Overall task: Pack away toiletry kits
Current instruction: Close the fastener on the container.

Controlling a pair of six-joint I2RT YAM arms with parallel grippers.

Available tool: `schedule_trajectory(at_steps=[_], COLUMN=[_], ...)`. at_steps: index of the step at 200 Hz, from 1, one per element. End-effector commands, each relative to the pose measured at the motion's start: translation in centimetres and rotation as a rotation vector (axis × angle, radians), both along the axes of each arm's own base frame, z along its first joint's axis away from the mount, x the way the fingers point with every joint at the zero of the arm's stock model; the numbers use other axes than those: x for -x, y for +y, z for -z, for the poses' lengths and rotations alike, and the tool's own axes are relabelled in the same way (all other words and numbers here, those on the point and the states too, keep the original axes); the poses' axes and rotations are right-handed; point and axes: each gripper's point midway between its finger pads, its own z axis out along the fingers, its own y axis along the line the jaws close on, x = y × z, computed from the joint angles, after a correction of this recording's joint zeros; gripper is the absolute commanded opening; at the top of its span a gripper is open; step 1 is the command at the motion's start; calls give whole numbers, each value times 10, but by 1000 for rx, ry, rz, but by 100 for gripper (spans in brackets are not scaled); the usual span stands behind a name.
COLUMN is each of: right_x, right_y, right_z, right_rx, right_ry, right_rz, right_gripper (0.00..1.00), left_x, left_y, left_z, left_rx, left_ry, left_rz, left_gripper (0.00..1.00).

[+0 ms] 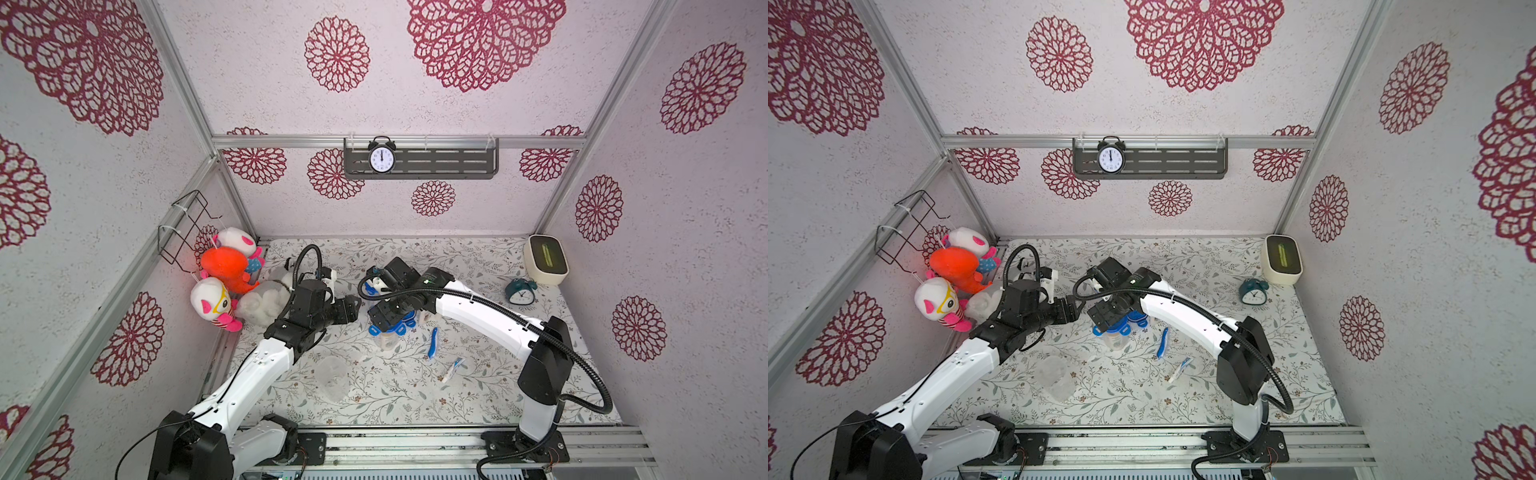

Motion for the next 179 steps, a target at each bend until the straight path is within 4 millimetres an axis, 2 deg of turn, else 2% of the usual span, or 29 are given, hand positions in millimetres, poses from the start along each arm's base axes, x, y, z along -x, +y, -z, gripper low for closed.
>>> schedule_trajectory(at_steps=[1,99,179], right_x=[4,2,5], right_y=[-2,-3,-10], right_z=[-9,5,30], right_rx=[12,27,68], right_ry=[7,31,70], right_rz=[-55,-18,9], right_gripper=[99,99,99], left_x=[-2,-2,-3], left_y=[-1,0,3], left_z=[-2,0,1], left_rx=[19,16,10], left_ry=[-8,-7,-5], left_rz=[3,-1,-13], left_gripper=[75,75,76])
